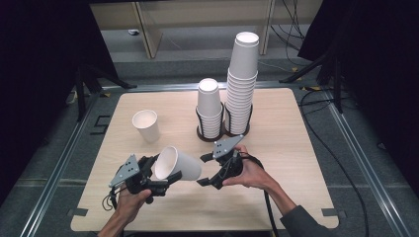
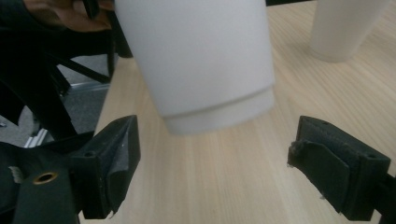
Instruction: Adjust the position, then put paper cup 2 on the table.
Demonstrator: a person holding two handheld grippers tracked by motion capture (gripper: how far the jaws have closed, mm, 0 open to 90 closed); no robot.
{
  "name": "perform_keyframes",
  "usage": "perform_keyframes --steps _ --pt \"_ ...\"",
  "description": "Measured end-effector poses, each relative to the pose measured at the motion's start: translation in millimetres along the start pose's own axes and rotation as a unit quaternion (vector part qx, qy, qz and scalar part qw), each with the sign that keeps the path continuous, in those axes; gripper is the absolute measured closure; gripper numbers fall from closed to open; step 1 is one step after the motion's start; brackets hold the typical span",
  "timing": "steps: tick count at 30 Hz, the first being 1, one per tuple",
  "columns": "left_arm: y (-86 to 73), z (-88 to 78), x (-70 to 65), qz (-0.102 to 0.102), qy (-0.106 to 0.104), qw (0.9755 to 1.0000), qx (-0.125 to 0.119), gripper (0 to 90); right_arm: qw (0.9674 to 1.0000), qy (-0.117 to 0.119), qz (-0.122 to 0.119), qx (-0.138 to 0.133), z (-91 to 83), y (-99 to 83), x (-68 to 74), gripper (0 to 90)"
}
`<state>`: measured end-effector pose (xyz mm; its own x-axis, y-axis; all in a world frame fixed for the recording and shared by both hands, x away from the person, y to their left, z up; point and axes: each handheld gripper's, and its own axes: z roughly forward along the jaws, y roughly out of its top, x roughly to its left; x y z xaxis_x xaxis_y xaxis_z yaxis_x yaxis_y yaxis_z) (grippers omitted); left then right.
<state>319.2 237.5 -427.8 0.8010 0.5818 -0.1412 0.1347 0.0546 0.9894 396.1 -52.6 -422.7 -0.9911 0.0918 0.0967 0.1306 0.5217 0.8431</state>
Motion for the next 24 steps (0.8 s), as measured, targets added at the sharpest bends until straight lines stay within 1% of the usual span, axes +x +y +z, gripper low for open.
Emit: perform_keyframes --steps 1,2,4,5,6,7,8,9,10,12,13,14,16,17,18,19,21,22,23,24 --pt "0.0 -0.1 0.2 -0.001 0.009 0.9999 0.004 13.9 1.0 -0.005 0.0 0.002 -1.8 -1.0 -0.2 16.0" --pt "0.2 -0.6 1.6 0.005 0.014 0.9998 0.009 13.9 0.9999 -0.014 -0.007 0.003 -3.6 -1.7 -0.8 16.3" --pt "-0.4 -1.2 2.6 0.007 0.032 0.9993 0.018 13.9 0.9996 -0.026 -0.002 0.013 -6.5 -3.9 -0.4 16.5" --pt "-0.4 -1.6 3.7 0.013 0.038 0.9989 0.023 13.9 0.9994 -0.03 0.001 0.016 -8.5 -4.8 -0.9 16.9" --pt "-0.8 -1.8 4.6 0.017 0.045 0.9986 0.024 13.9 0.999 -0.041 0.005 0.018 -10.0 -6.0 -0.9 16.9" --pt "-0.9 -2.2 5.0 0.016 0.055 0.998 0.028 13.9 0.9986 -0.048 0.003 0.022 -11.3 -6.8 -1.3 17.0" --pt "-0.5 -3.0 5.8 0.02 0.064 0.9971 0.037 13.9 0.9982 -0.054 0.006 0.025 -12.8 -7.9 -1.4 17.1" --pt "-0.4 -3.2 6.6 0.023 0.071 0.9964 0.04 13.9 0.9976 -0.063 0.009 0.028 -14.2 -8.9 -1.4 17.0" --pt "-0.4 -3.8 7.8 0.026 0.079 0.9954 0.046 13.9 0.9972 -0.066 0.011 0.032 -15.8 -10.1 -1.2 17.0" --pt "-1.1 -4.4 9.8 0.026 0.097 0.9934 0.055 13.9 0.9963 -0.075 0.016 0.038 -17.5 -13.1 -1.4 17.2" --pt "-2.5 -3.3 11.7 0.027 0.1 0.9934 0.048 13.9 0.9959 -0.08 0.016 0.039 -18.3 -14.5 -1.8 17.2" --pt "-2.1 -5.1 12.4 0.027 0.113 0.9913 0.061 13.9 0.9958 -0.08 0.02 0.04 -18.8 -16.0 -1.7 17.3" --pt "-3.0 -5.9 15.6 0.028 0.128 0.9891 0.068 13.9 0.9946 -0.092 0.022 0.045 -19.7 -18.7 -1.8 17.3" --pt "-3.0 -6.8 16.8 0.029 0.136 0.9875 0.073 13.9 0.9945 -0.09 0.026 0.046 -20.1 -20.0 -1.5 17.4" --pt "-3.0 -7.3 18.3 0.028 0.142 0.9865 0.077 13.9 0.9944 -0.092 0.026 0.045 -20.7 -21.1 -1.4 17.6" --pt "-4.1 -6.5 20.6 0.026 0.142 0.9872 0.068 13.9 0.994 -0.095 0.03 0.046 -21.4 -22.2 -1.1 17.6" --pt "-3.9 -8.0 23.0 0.023 0.154 0.9851 0.073 13.9 0.9936 -0.097 0.032 0.048 -23.0 -24.1 -0.6 17.4" --pt "-3.1 -9.6 23.7 0.022 0.161 0.9831 0.084 13.9 0.9935 -0.098 0.035 0.047 -23.7 -25.0 -0.2 17.5" --pt "-3.5 -9.6 25.0 0.02 0.164 0.9826 0.084 13.8 0.993 -0.101 0.037 0.048 -24.7 -25.7 0.3 17.4" --pt "-3.8 -10.1 26.3 0.02 0.169 0.9817 0.086 13.8 0.9927 -0.102 0.039 0.051 -25.9 -26.6 0.5 17.4"
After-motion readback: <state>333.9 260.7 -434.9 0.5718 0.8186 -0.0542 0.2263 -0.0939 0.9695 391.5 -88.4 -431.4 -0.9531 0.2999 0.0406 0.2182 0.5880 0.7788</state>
